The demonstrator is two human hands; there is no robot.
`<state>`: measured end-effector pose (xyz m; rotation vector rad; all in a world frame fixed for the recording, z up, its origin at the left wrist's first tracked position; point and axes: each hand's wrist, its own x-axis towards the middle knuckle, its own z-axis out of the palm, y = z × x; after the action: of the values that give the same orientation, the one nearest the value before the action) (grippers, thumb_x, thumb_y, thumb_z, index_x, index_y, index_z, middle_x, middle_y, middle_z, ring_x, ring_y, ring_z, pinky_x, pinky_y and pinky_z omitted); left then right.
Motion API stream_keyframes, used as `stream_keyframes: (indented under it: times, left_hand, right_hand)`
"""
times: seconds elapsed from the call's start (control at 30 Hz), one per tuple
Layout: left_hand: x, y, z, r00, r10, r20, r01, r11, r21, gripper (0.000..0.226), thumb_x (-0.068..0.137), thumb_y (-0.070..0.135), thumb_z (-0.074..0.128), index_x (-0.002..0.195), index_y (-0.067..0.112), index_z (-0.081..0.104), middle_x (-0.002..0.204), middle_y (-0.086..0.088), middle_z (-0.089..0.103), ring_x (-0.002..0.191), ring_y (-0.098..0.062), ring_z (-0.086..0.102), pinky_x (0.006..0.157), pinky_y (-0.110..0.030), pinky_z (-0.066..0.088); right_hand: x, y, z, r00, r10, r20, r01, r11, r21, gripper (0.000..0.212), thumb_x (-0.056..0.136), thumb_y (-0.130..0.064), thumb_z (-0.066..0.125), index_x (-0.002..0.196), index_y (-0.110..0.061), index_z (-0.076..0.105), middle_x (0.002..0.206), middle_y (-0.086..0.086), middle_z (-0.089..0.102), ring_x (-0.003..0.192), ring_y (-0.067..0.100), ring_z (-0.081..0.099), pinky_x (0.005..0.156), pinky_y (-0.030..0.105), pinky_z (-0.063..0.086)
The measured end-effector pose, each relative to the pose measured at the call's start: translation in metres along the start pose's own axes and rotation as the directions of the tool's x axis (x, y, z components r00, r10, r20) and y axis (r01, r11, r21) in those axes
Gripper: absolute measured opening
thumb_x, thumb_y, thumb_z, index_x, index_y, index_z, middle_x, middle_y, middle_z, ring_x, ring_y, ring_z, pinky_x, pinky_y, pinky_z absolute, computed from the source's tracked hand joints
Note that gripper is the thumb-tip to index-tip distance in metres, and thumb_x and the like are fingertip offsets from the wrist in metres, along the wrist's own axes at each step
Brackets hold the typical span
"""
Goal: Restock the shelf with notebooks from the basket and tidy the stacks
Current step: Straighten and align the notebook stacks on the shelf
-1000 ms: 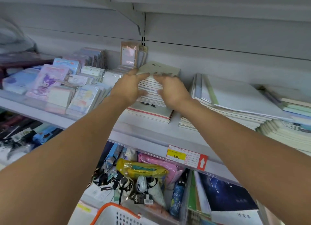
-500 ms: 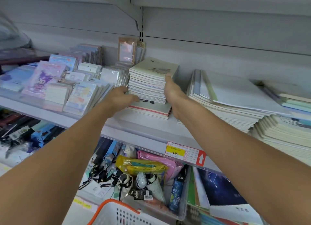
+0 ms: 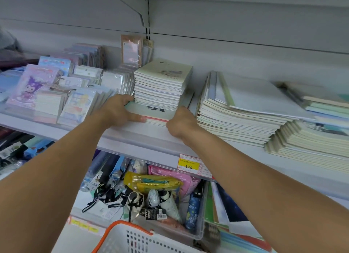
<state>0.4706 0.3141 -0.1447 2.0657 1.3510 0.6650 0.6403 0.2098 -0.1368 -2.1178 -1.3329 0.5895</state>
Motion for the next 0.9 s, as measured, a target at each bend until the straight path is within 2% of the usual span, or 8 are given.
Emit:
stream_keyframes:
  times: [0.17,0.27,0.33,0.4,0.5,0.6,0.73,0.9]
  left_hand:
    - [-0.029,0.041,-0.002,0.981,0.035,-0.190,0.024,0.955,0.296,0.093,0.052,0.049,0.090,0.130,0.016,0.050,0.131,-0.009,0.047,0.118,-0.030,0.048,0.097,-0.040,0.042]
    - [-0.054,0.088,0.017,0.841,0.249,-0.480,-0.239,0.967,0.084,0.057,0.067,0.057,0.078,0.103,0.017,0.058,0.106,-0.006,0.059,0.097,-0.023,0.058,0.080,-0.036,0.050]
    - [-0.061,0.122,0.040,0.880,0.307,-0.363,-0.370,0.922,-0.116,0.058,0.073,0.063,0.070,0.111,0.020,0.059,0.110,0.000,0.061,0.098,-0.014,0.059,0.078,-0.029,0.049]
    - [-0.060,0.151,0.065,0.905,0.392,-0.163,-0.416,0.896,-0.155,0.081,0.068,0.070,0.068,0.133,0.027,0.048,0.135,0.006,0.049,0.116,-0.006,0.047,0.090,-0.025,0.042]
    - [-0.051,0.174,0.100,0.887,0.454,-0.084,-0.461,0.881,-0.110,0.098,0.055,0.080,0.069,0.140,0.038,0.042,0.147,0.007,0.039,0.132,-0.010,0.039,0.106,-0.033,0.040]
    - [-0.043,0.172,0.120,0.890,0.440,-0.120,-0.449,0.891,-0.067,0.094,0.055,0.082,0.066,0.134,0.033,0.055,0.143,-0.001,0.049,0.133,-0.017,0.043,0.107,-0.033,0.041]
    - [-0.039,0.165,0.120,0.885,0.449,-0.124,-0.453,0.892,0.002,0.085,0.064,0.078,0.061,0.134,0.030,0.057,0.152,-0.008,0.039,0.140,-0.022,0.037,0.110,-0.036,0.034]
    - [-0.041,0.164,0.119,0.876,0.463,-0.136,-0.472,0.881,-0.036,0.090,0.062,0.085,0.055,0.132,0.027,0.059,0.145,-0.005,0.049,0.132,-0.021,0.046,0.108,-0.039,0.041]
  right_hand:
    - [-0.060,0.013,-0.046,0.939,-0.320,0.125,0.338,0.923,-0.182,0.047,0.093,-0.037,0.065,0.131,-0.010,0.058,0.123,0.003,0.063,0.112,0.020,0.060,0.097,0.035,0.049]
    - [-0.091,0.036,-0.092,0.707,-0.607,-0.363,0.519,0.794,-0.318,0.029,0.092,-0.042,0.061,0.105,-0.020,0.074,0.099,-0.006,0.075,0.090,0.011,0.070,0.082,0.035,0.057]
    - [-0.084,0.051,-0.127,0.588,-0.585,-0.558,0.377,0.809,-0.451,0.033,0.094,-0.044,0.053,0.103,-0.019,0.073,0.102,-0.001,0.074,0.092,0.021,0.069,0.081,0.037,0.055]
    - [-0.060,0.069,-0.165,0.698,-0.381,-0.607,0.113,0.894,-0.433,0.042,0.095,-0.044,0.049,0.120,-0.013,0.065,0.122,0.009,0.065,0.111,0.032,0.060,0.092,0.039,0.050]
    - [-0.038,0.086,-0.199,0.899,0.064,-0.433,-0.265,0.866,-0.423,0.060,0.092,-0.052,0.047,0.135,-0.009,0.052,0.138,0.017,0.054,0.126,0.038,0.050,0.105,0.041,0.041]
    - [-0.035,0.092,-0.203,0.932,0.105,-0.347,-0.253,0.874,-0.415,0.061,0.091,-0.051,0.052,0.134,-0.008,0.055,0.135,0.015,0.057,0.126,0.034,0.051,0.104,0.036,0.040]
    - [-0.041,0.087,-0.209,0.957,0.067,-0.281,-0.229,0.769,-0.597,0.056,0.094,-0.049,0.048,0.129,-0.006,0.054,0.128,0.013,0.059,0.119,0.034,0.052,0.098,0.036,0.039]
    - [-0.032,0.069,-0.226,0.968,0.204,-0.147,-0.251,0.809,-0.532,0.060,0.085,-0.050,0.069,0.111,0.002,0.055,0.105,0.021,0.066,0.088,0.039,0.069,0.079,0.043,0.055]
